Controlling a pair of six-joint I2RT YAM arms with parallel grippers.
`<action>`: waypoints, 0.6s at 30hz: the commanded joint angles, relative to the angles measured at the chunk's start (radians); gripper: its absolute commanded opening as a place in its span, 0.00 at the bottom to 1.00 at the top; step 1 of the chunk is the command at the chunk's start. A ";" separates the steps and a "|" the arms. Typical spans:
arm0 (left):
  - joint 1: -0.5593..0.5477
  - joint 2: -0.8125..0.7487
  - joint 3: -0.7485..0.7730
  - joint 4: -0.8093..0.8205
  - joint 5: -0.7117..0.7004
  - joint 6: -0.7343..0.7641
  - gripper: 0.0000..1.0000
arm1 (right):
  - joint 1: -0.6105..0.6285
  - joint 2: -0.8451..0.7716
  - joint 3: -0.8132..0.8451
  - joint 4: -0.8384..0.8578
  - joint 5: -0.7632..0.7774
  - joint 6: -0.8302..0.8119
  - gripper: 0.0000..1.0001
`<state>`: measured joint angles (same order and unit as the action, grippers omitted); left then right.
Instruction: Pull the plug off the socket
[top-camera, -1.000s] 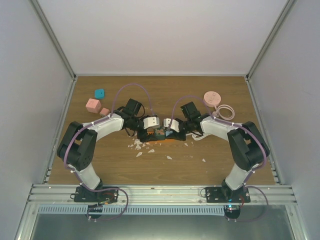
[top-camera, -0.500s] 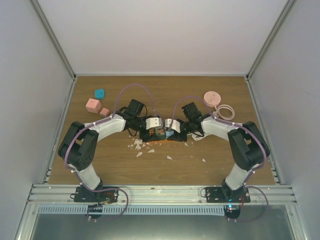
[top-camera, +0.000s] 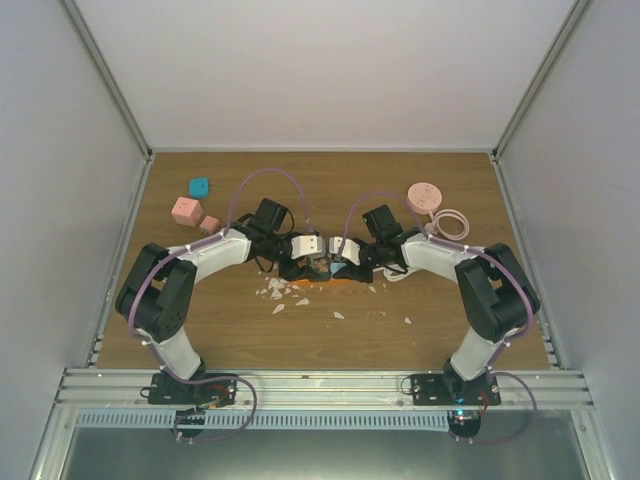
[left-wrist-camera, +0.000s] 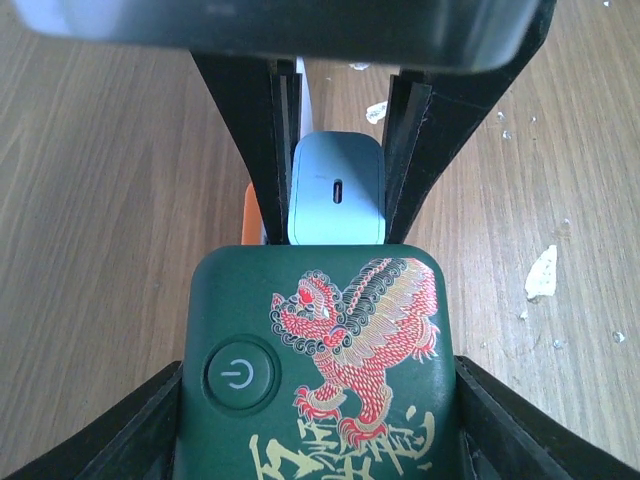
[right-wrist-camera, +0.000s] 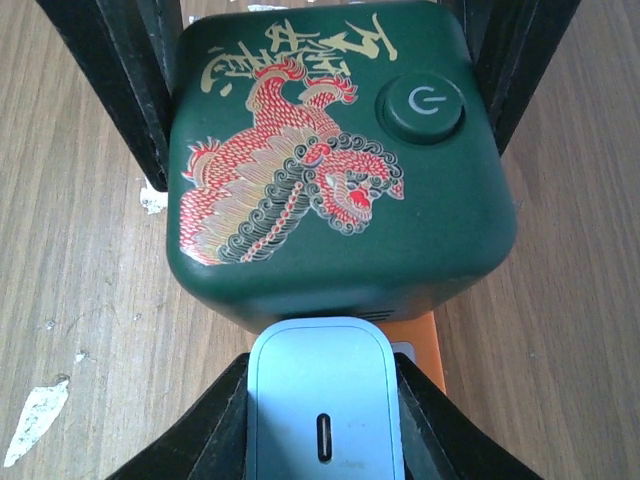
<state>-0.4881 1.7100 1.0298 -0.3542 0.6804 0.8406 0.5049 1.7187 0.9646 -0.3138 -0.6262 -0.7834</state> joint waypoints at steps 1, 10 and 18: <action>0.009 -0.049 -0.018 0.015 0.052 -0.001 0.49 | 0.025 0.019 -0.013 0.044 -0.011 0.036 0.21; 0.037 -0.058 0.032 -0.002 0.193 -0.056 0.32 | 0.030 0.046 -0.006 0.049 0.028 0.050 0.13; 0.035 -0.119 -0.030 0.044 0.178 0.023 0.28 | 0.035 0.073 0.011 0.031 0.047 0.069 0.07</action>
<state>-0.4400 1.6806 1.0233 -0.3893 0.7517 0.8276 0.5266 1.7397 0.9680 -0.2741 -0.6365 -0.7429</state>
